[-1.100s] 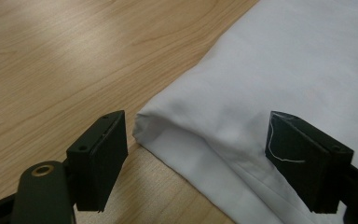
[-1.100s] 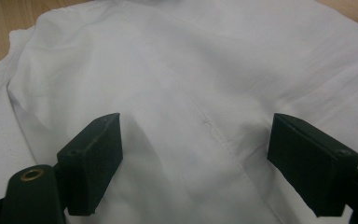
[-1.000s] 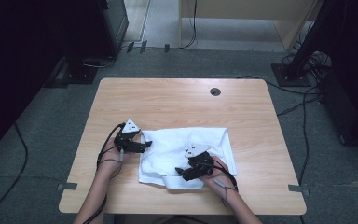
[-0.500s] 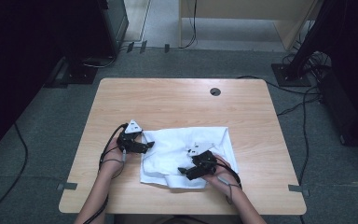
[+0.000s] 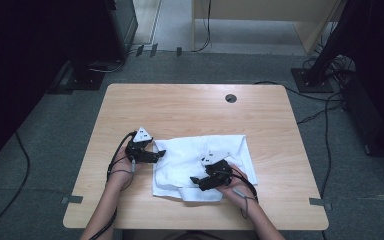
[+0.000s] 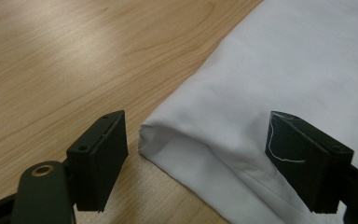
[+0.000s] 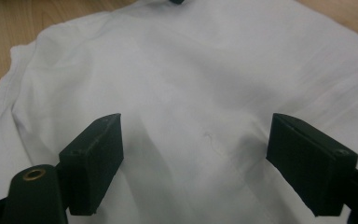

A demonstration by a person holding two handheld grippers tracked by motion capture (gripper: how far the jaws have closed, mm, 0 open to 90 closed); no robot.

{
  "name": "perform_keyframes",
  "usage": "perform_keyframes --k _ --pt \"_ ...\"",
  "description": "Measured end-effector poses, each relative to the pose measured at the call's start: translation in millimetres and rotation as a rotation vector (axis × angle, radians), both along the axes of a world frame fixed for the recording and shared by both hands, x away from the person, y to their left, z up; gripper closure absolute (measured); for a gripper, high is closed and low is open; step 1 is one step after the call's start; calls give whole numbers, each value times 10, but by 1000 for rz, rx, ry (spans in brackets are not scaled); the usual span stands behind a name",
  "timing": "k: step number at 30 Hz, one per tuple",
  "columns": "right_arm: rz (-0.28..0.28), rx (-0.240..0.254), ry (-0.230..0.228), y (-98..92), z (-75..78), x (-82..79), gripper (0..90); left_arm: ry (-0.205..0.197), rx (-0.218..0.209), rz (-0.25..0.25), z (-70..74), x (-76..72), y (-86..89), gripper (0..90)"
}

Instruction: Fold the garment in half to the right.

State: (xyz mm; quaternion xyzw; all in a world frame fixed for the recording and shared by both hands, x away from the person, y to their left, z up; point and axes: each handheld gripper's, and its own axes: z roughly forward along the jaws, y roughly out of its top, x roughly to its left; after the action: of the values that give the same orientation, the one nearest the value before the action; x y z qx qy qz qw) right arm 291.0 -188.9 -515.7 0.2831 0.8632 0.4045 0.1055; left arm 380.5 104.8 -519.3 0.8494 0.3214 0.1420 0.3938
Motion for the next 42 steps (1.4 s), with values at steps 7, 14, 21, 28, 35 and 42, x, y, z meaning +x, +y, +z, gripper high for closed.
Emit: perform_keyframes --k 7,14,21,28,35,42 --pt "-43 22 -26 158 112 -31 221 2 4 -1 9 3 3 208" --pt "-19 19 -22 376 103 -103 232 4 -2 2 10 8 22 208" --pt "-10 -27 -26 450 -9 -111 249 3 -8 10 12 16 39 208" --pt "-10 -59 -31 484 -65 -124 251 14 -15 -7 -17 47 38 209" --pt "-11 -44 -11 470 -91 -98 250 35 -25 -12 -12 187 8 209" --pt "-9 -32 5 458 -100 -81 244 47 -27 -28 -38 258 15 209"
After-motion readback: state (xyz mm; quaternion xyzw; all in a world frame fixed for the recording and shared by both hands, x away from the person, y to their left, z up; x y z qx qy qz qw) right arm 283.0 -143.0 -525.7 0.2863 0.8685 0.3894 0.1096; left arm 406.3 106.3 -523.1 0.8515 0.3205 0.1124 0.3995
